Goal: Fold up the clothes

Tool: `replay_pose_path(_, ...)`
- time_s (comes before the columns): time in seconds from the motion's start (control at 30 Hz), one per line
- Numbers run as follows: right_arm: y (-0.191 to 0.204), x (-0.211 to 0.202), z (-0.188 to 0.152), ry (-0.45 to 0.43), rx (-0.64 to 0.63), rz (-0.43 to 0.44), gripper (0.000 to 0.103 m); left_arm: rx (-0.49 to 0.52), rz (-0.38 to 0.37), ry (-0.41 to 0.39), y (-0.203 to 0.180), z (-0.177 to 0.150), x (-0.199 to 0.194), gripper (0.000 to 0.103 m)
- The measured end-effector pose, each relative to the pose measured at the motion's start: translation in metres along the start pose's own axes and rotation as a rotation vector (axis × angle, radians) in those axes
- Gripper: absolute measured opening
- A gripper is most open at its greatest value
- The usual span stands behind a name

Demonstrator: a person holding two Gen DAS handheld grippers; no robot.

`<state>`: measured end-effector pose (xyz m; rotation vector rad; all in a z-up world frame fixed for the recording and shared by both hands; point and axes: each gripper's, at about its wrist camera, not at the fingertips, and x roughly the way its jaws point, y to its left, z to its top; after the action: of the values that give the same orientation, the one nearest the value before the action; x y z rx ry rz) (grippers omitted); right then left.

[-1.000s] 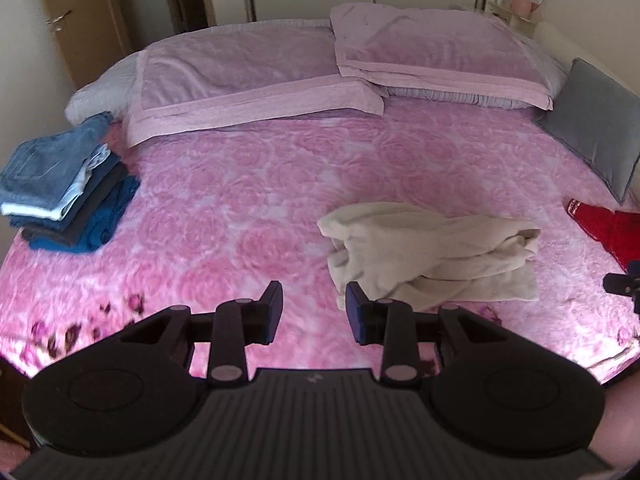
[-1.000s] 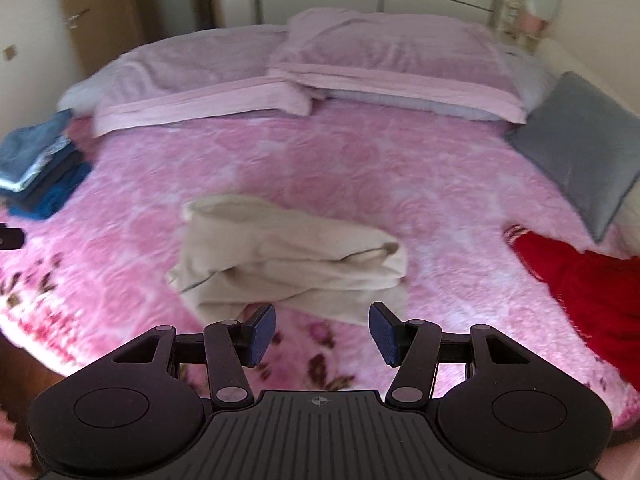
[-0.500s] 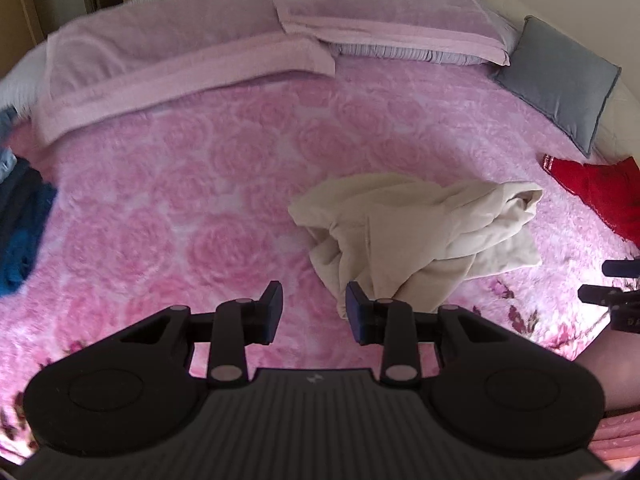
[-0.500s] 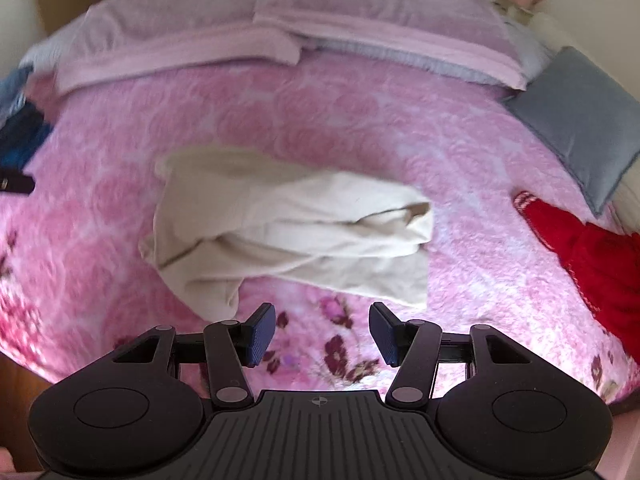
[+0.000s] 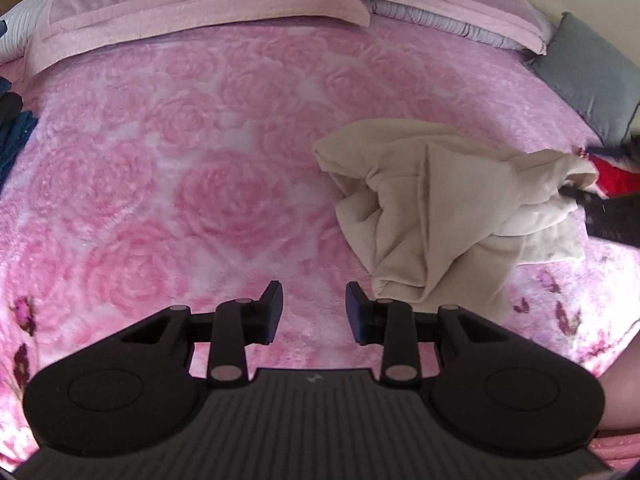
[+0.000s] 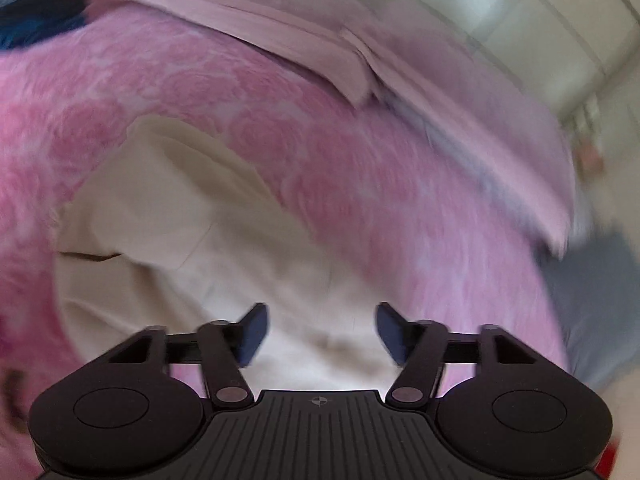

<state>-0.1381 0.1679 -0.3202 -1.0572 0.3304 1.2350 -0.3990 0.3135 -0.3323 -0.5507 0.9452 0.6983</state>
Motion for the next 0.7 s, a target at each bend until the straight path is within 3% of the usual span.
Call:
replay_pose_path(0.07,0.007,0.017,0.0,-0.057,-0.11,-0.003,0.069,-0.004,0.011,-0.001,-0.002,-0.003,0.009,0.03)
replay_pose_path(0.13,0.01,0.031,-0.007,-0.064,-0.187,0.057,0.067,-0.007,0.018,0.002,-0.006,-0.006,0.015,0.03)
replay_pose_path(0.17,0.01,0.037,-0.012,-0.06,-0.211,0.094,0.035,-0.008,0.021,0.004,-0.008,-0.007,0.018,0.03)
replay_pose_path(0.2,0.007,0.04,-0.019,-0.044,-0.201,0.132,0.013,-0.006,0.023,0.005,-0.01,-0.007,0.02,0.03)
replay_pose_path(0.23,0.002,0.042,-0.026,-0.022,-0.176,0.17,0.003,-0.003,0.024,0.006,-0.013,-0.007,0.022,0.03)
replay_pose_path(0.3,-0.012,0.036,-0.044,-0.022,-0.108,0.193,0.003,0.017,0.021,0.001,-0.019,-0.007,0.024,0.03)
replay_pose_path(0.37,-0.033,0.026,-0.063,-0.014,-0.01,0.16,0.002,0.04,0.021,-0.001,-0.027,-0.007,0.026,0.03)
replay_pose_path(0.47,-0.077,0.008,-0.091,0.008,0.215,0.067,0.002,0.074,0.012,-0.005,-0.04,-0.007,0.03,0.03)
replay_pose_path(0.6,-0.144,-0.003,-0.135,0.097,0.556,-0.103,0.003,0.189,-0.005,-0.038,-0.068,-0.003,0.036,0.03)
replay_pose_path(0.7,-0.166,0.002,-0.164,0.17,0.671,-0.076,0.003,0.323,-0.011,-0.089,-0.095,0.001,0.042,0.03)
